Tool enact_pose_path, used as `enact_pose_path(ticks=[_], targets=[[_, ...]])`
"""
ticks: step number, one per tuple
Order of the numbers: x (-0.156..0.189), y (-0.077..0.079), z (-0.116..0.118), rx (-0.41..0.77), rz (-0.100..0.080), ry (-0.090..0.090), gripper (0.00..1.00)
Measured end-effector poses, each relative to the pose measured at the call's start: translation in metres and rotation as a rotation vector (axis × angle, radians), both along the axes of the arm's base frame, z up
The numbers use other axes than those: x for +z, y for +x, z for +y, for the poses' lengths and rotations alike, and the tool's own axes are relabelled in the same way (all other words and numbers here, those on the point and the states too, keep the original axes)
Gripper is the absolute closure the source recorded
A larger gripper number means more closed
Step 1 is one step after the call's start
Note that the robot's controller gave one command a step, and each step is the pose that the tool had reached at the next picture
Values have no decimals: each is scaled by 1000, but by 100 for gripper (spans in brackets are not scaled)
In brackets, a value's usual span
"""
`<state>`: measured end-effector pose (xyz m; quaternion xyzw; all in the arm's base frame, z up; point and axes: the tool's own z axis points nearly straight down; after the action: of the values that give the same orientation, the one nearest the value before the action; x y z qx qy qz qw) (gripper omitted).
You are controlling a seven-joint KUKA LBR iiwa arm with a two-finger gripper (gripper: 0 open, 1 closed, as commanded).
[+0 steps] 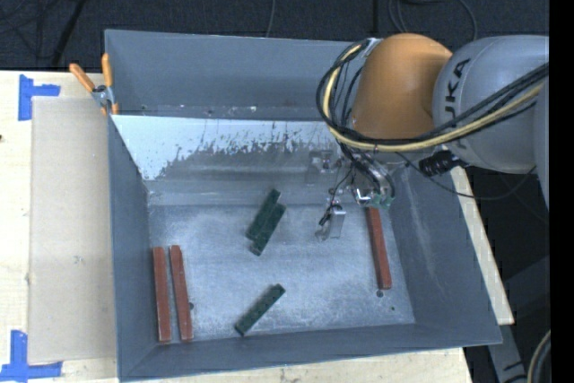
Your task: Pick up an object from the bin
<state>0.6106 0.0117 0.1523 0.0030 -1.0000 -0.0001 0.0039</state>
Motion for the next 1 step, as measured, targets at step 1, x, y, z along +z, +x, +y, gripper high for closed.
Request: enact_pose_path(ticks=[1], targets=[[-76, -6, 55, 105, -2, 2, 0]])
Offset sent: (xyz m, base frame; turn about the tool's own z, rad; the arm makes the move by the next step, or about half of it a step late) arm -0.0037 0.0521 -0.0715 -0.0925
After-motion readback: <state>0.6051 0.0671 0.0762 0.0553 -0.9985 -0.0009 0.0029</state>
